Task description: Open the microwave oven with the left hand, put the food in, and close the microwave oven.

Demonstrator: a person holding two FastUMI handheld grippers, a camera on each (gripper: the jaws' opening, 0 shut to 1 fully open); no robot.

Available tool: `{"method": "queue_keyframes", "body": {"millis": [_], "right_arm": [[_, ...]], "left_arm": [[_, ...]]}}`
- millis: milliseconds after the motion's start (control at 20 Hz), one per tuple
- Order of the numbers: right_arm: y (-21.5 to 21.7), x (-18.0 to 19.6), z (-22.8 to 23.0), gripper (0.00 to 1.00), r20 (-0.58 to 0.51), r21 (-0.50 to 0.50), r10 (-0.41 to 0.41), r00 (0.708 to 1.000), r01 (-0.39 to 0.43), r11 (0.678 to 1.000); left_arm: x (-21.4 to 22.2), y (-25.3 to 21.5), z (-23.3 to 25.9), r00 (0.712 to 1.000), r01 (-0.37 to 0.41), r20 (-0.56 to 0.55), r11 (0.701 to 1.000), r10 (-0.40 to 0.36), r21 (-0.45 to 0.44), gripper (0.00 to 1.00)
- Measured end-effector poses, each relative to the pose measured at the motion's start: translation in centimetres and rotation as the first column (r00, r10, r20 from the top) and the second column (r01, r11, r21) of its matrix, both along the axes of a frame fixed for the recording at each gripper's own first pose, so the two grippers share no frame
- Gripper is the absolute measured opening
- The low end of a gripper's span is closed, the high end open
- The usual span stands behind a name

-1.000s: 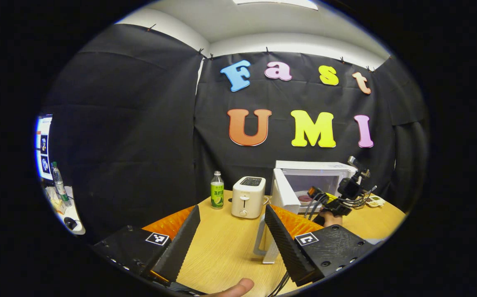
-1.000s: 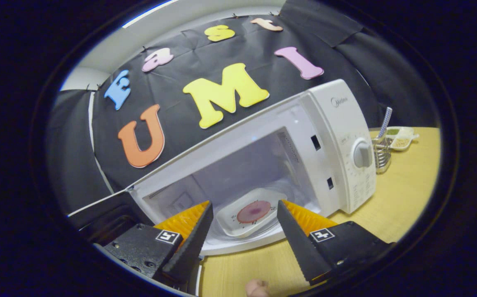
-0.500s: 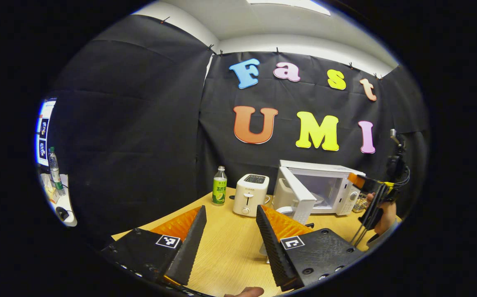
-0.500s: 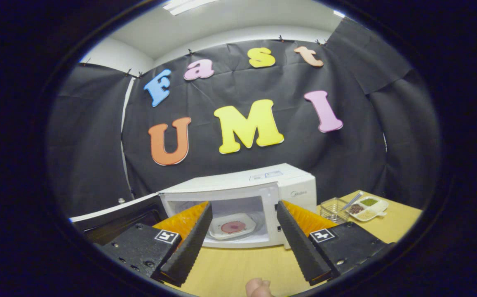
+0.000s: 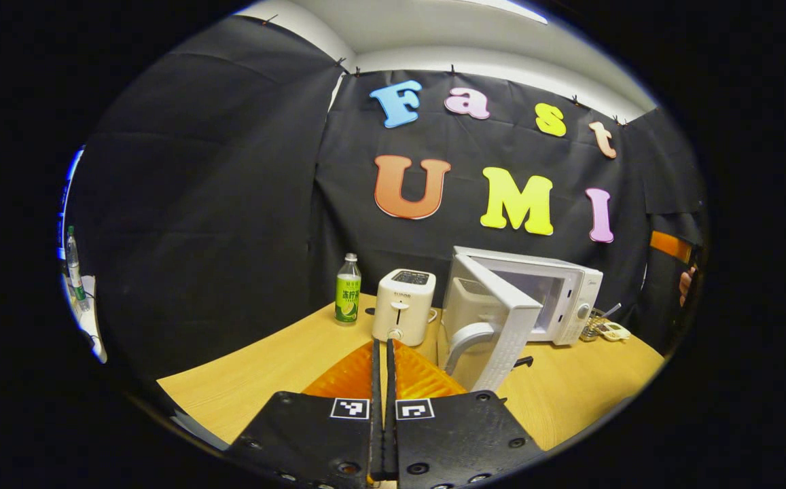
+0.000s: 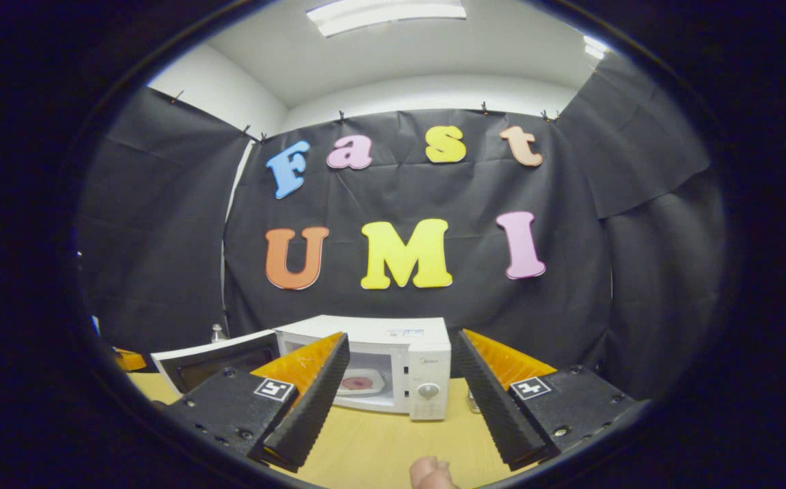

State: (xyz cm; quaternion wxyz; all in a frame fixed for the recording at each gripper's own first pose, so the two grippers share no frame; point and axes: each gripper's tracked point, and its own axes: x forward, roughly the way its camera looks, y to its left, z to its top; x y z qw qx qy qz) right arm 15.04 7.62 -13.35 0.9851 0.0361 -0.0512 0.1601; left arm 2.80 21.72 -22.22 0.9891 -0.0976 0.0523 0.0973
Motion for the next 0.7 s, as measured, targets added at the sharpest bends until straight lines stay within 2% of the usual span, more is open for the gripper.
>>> {"method": "queue_keyframes", "body": {"millis": [50,100,150,200,250,300,350,450,500,550,700], "right_arm": [[-1.2,-0.5,0.1,0.91,-0.008,-0.018,-0.019,1.0,0.018,1.0],[-2.8,-0.6,0.3,1.0,-0.014,-0.029,-0.052,0.999,0.052,0.998],[-3.9,-0.9,0.8,0.91,-0.004,-0.032,-0.069,0.998,0.069,0.997],[-4.4,-1.6,1.3,1.0,0.0,-0.03,-0.073,0.997,0.073,0.997],[-5.0,-2.1,1.6,0.91,0.005,-0.029,-0.071,0.997,0.071,0.997],[-5.7,-2.5,1.8,1.0,0.009,-0.032,-0.069,0.998,0.069,0.997],[-6.4,-3.0,2.0,0.92,0.008,-0.032,-0.067,0.998,0.068,0.997],[-7.5,-3.7,2.7,0.92,0.015,-0.025,-0.062,0.998,0.063,0.998],[-8.0,-3.9,3.0,1.0,0.019,-0.025,-0.063,0.998,0.063,0.998],[-8.6,-4.0,3.2,1.0,0.022,-0.024,-0.065,0.998,0.066,0.998],[-9.9,-4.3,3.3,1.0,0.016,-0.018,-0.063,0.998,0.063,0.998]], "left_arm": [[0.6,-0.1,-1.0,1.0,0.014,-0.022,1.0,-0.015,-0.011,0.0],[1.0,-0.7,-1.6,0.999,0.038,-0.029,0.999,-0.039,-0.019,0.0],[1.4,-1.0,-1.9,0.998,0.058,-0.032,0.998,-0.059,-0.022,0.0],[1.8,-1.7,-2.4,0.996,0.079,-0.037,0.997,-0.08,-0.012,0.0],[2.2,-1.9,-2.6,0.995,0.084,-0.048,0.996,-0.082,0.024,0.0],[2.4,-2.3,-2.7,0.994,0.096,-0.056,0.993,-0.092,0.074,0.0],[2.6,-2.7,-2.7,0.993,0.109,-0.057,0.988,-0.103,0.113,0.0],[2.9,-4.6,-2.6,0.986,0.157,-0.068,0.981,-0.15,0.116,0.0],[3.0,-4.9,-2.6,0.989,0.138,-0.066,0.981,-0.13,0.135,0.0],[3.3,-5.3,-2.5,0.989,0.142,-0.066,0.98,-0.134,0.139,0.0],[3.6,-8.8,-1.2,0.977,0.212,-0.02,0.969,-0.211,0.124,0.0]]}}
